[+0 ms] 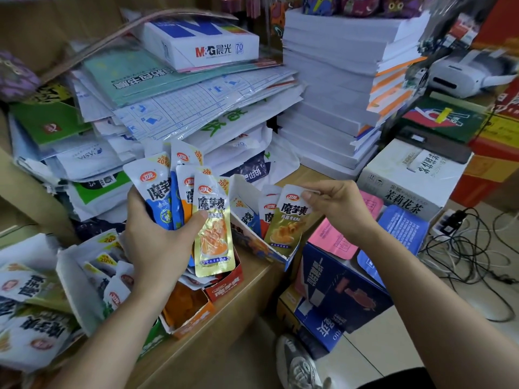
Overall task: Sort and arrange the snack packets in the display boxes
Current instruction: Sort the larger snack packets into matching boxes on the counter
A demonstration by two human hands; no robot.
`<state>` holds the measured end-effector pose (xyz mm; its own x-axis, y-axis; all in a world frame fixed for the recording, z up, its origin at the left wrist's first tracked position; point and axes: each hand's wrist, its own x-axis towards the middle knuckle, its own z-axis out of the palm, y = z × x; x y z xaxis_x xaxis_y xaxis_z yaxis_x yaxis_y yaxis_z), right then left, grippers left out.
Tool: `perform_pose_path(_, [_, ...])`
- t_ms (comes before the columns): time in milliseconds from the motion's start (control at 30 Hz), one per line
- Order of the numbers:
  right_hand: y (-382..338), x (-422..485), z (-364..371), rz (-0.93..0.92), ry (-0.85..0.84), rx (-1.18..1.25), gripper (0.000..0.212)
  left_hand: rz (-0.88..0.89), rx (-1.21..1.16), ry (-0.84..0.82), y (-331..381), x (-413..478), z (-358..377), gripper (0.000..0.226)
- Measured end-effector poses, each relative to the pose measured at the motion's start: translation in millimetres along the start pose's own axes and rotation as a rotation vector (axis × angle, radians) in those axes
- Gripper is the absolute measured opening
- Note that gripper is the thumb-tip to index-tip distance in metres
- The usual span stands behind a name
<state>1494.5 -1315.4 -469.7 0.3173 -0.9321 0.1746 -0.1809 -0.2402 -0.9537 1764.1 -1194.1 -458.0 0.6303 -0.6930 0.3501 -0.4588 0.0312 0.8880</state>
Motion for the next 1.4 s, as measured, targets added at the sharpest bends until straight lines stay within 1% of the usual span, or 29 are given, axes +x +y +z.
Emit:
perform_pose_path(67, [2.0, 2.5, -0.4, 0.029, 0.029, -0.004, 0.016, -0.001, -0.020, -0.006, -1.1, -0.2, 0.4, 0.067])
perform_pose_path(133, [2.2, 3.6, -1.1, 0.071, 0.013, -0.002, 0.012, 0.007, -0.036, -0.014, -1.5, -0.4, 0.5, 0.066])
perform_pose_path(200, [1.7, 2.8, -1.7, 0.102, -0.044, -0.020, 0.009, 0.012, -0.041, -0.020, -2.8, -0.3, 0.1, 0.066])
perform_pose_path(300, [-1.4, 0.0, 0.8, 0.104, -0.155, -0.106, 0.015, 0.004, -0.040, -0.020, -3.7, 1.0, -0.1, 0.066])
perform_pose_path(367, [-5.4, -1.1, 5.1, 0.123, -0.189, -0.126, 0.014, -0.003, -0.041, -0.017, -2.9, 1.0, 0.3, 0.067])
perform_pose_path(500, [-7.2, -0.1, 12.6, 0.102, -0.111, -0.190, 0.009, 0.004, -0.047, -0.007, -2.0, -0.3, 0.5, 0.068])
perform_pose_path(600, [-6.2, -0.7, 16.4, 0.094, -0.089, -0.227, 0.007, 0.006, -0.043, -0.004, -0.7, -0.7, 0.2, 0.068])
perform_pose_path(667, [-9.5, -1.9, 14.5, 0.081, -0.057, -0.156, 0.009, 0.001, -0.051, -0.005, -0.3, -0.2, -0.1, 0.068])
perform_pose_path(733, [-14.4, -1.6, 7.8, 0.050, 0.038, -0.015, 0.010, -0.008, -0.073, -0.005, 0.7, 0.7, -0.3, 0.070])
perform_pose_path(800, [-18.8, -0.8, 2.1, 0.040, 0.158, 0.153, 0.007, -0.017, -0.109, 0.000, 2.3, 1.7, -0.6, 0.071])
perform_pose_path(867, [-20.6, 0.4, 1.7, 0.054, 0.224, 0.279, 0.005, -0.029, -0.166, 0.002, 5.3, 4.0, -1.0, 0.072])
perform_pose_path(933, [-23.0, 0.1, 4.4, 0.071, 0.241, 0.352, 0.006, -0.048, -0.258, 0.017, 10.6, 6.8, -3.7, 0.072])
perform_pose_path(1000, [-29.3, -1.8, 6.4, 0.085, 0.191, 0.418, 0.007, -0.035, -0.343, 0.054, 16.6, 12.0, -11.3, 0.072])
perform_pose_path(1100, [-43.0, -11.7, 6.9, 0.068, 0.011, 0.446, 0.013, 0.041, -0.343, 0.134, 26.9, 19.4, -34.7, 0.069])
perform_pose_path(1200, [-55.3, -25.2, 8.6, 0.041, -0.075, 0.381, 0.015, 0.092, -0.325, 0.195, 30.0, 21.3, -63.6, 0.070])
perform_pose_path(1233, [-59.4, -30.0, 10.3, 0.028, -0.074, 0.358, 0.013, 0.088, -0.319, 0.211, 29.1, 20.1, -72.3, 0.069])
perform_pose_path(1300, [-65.4, -40.1, 15.8, -0.012, -0.004, 0.321, 0.009, 0.081, -0.313, 0.235, 25.8, 15.7, -87.5, 0.071])
perform_pose_path(1400, [-71.9, -54.1, 30.7, -0.064, 0.140, 0.285, 0.017, 0.046, -0.336, 0.232, 17.5, 6.5, -101.8, 0.081])
